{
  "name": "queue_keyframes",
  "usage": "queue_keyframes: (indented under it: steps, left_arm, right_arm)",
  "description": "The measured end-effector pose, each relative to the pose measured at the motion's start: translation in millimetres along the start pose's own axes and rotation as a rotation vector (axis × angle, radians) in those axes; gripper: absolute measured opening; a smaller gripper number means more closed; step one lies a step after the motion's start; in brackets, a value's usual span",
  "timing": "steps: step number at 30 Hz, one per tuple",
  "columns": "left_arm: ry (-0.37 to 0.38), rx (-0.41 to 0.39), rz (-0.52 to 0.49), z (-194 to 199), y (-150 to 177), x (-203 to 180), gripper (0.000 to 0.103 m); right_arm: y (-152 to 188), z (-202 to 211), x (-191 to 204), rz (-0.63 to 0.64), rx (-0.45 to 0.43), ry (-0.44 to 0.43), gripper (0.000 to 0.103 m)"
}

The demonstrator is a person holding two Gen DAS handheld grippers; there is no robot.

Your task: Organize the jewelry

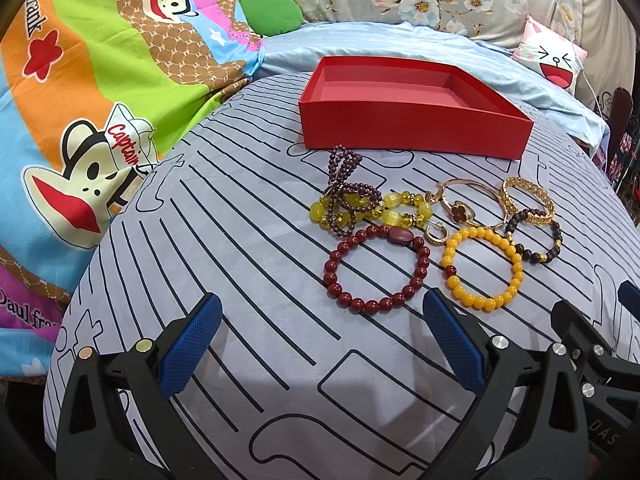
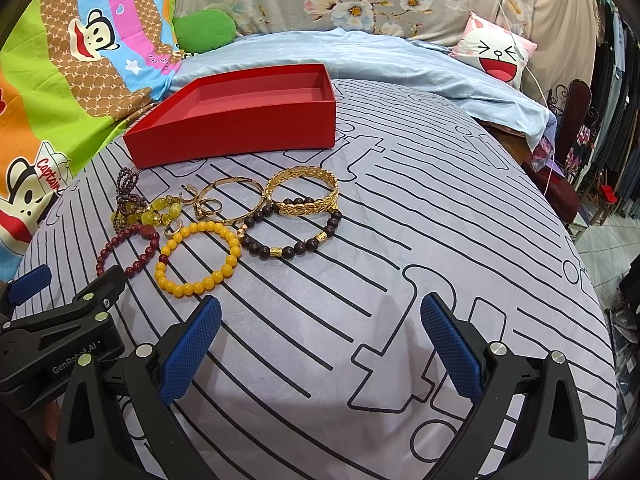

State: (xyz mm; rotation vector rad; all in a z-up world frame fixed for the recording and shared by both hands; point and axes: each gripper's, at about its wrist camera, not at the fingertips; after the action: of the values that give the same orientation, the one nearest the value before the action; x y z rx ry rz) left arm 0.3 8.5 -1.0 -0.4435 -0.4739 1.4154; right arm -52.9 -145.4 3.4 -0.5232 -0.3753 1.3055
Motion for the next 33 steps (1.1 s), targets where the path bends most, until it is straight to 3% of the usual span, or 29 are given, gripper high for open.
queue_keyframes:
  steps: [15,24,33]
  left_arm:
    - [0.02,0.012,0.032,-0.2,-9.2,12.4,0.096]
    - [0.047,-0.005,0.02,1.8,-45.2,13.8,0.096]
    - [0.086,0.005,-0.003,-25.3,-76.5,6.9,0.095]
  right_arm:
    - [-4.6,1.4,-6.5,0.006,0.01,0.0,0.096]
    - [-26.8,3.6,-6.7,0.013,-0.01,-0.002,0.096]
    - [-46.7,-9.5,-16.1,-0.012,-0.001,-0.001,0.096]
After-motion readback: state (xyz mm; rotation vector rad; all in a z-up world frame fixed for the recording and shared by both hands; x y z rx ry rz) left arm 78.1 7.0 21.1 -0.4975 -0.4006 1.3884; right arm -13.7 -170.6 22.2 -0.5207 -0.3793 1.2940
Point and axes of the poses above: each gripper's, at about its wrist camera, not at the fingertips, and z roughly against the way its jaws point, x to its left, y to its underside, and after that the axes turned 8 degrees about x, right-handed
